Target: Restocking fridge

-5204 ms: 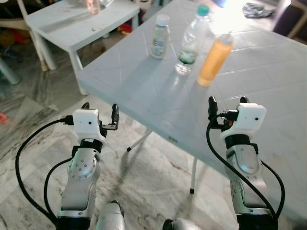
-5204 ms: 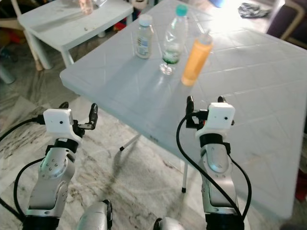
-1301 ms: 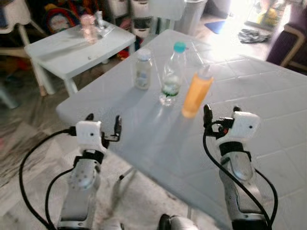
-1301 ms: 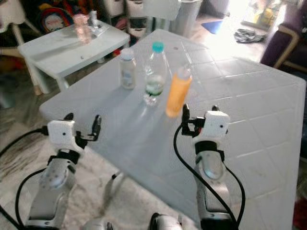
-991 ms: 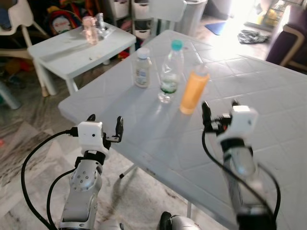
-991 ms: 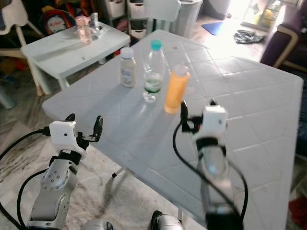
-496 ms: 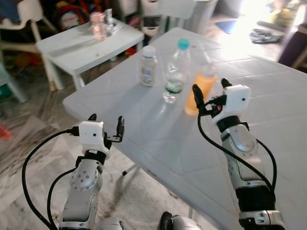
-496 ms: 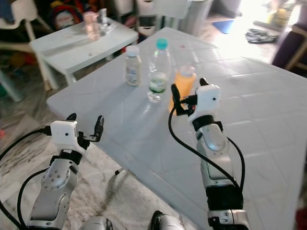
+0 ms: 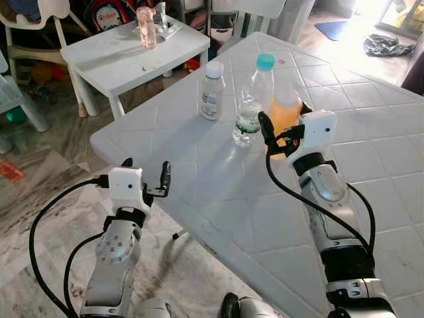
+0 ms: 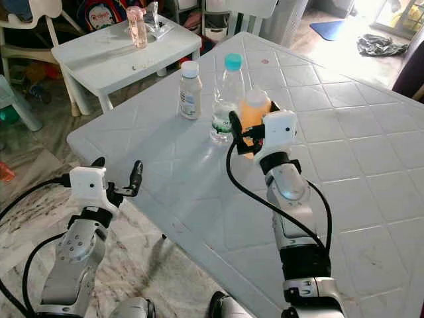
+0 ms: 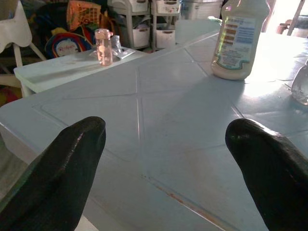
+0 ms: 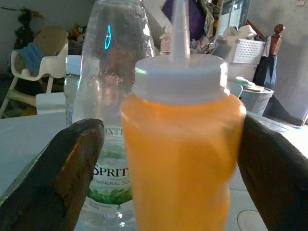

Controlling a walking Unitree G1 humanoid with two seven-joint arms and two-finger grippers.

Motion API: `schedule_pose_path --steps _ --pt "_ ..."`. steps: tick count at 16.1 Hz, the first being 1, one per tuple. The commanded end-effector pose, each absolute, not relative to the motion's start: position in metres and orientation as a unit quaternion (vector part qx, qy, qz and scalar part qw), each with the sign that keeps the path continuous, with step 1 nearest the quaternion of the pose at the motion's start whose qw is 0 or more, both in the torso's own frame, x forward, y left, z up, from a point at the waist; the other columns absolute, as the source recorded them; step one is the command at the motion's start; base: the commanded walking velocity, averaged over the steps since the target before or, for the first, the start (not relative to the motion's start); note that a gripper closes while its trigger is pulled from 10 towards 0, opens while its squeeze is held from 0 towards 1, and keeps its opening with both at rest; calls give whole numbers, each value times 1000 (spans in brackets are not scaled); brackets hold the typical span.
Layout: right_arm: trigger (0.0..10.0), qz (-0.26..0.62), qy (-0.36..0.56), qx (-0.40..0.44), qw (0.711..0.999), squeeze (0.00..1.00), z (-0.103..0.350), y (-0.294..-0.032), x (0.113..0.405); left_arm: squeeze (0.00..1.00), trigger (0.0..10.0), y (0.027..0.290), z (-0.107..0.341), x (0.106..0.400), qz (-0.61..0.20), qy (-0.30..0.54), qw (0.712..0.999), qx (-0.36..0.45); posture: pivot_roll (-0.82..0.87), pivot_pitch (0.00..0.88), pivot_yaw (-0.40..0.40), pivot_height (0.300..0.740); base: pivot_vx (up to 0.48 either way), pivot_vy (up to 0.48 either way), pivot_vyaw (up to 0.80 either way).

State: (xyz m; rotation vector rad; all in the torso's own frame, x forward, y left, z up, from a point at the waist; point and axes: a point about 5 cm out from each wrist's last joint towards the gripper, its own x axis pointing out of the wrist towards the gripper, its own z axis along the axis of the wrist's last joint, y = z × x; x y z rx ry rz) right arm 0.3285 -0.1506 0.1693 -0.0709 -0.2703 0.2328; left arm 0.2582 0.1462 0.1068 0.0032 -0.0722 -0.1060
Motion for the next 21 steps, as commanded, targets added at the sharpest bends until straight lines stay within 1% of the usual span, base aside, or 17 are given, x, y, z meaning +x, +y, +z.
schedule_pose_path --steps 1,4,7,8,9,11,12,13,14,19,20,21 --pt "10000 116 -138 -38 983 0 170 -153 329 0 10000 147 110 257 -52 -41 998 7 142 104 -30 740 0 0 0" --pt "10000 114 -136 -42 983 0 168 -154 328 0 10000 146 110 257 -53 -39 998 5 143 105 -29 740 0 0 0" --pt "10000 123 -143 -77 979 0 174 -161 334 0 10000 146 110 258 -56 -39 998 7 138 102 -23 740 0 0 0" --pt "3765 121 -144 -85 978 0 175 -163 335 0 10000 146 110 259 -56 -39 998 7 139 102 -25 740 0 0 0" --pt "0 117 -144 -96 978 0 176 -167 336 0 10000 146 110 259 -55 -38 998 8 139 102 -25 740 0 0 0" --pt "2353 117 -142 -105 977 0 174 -168 336 0 10000 146 109 258 -54 -36 998 8 141 104 -29 740 0 0 0" --pt "2941 121 -138 -107 977 0 173 -166 337 0 10000 145 108 257 -54 -35 998 8 144 105 -30 740 0 0 0" --pt "4471 122 -137 -108 977 0 173 -166 337 0 10000 145 108 257 -54 -35 998 8 144 105 -30 740 0 0 0" --pt "10000 127 -132 -108 977 0 172 -165 339 0 10000 146 108 257 -53 -34 998 9 144 105 -30 740 0 0 0" --pt "10000 133 -122 -119 976 0 172 -171 345 0 10000 146 108 258 -53 -33 998 11 147 103 -29 740 0 0 0" --pt "10000 131 -122 -122 976 94 172 -173 345 0 10000 144 107 258 -55 -32 998 11 145 102 -29 740 0 0 0" --pt "10000 125 -123 -122 977 420 173 -176 346 0 10000 144 107 258 -56 -31 998 11 145 102 -29 740 0 0 0"
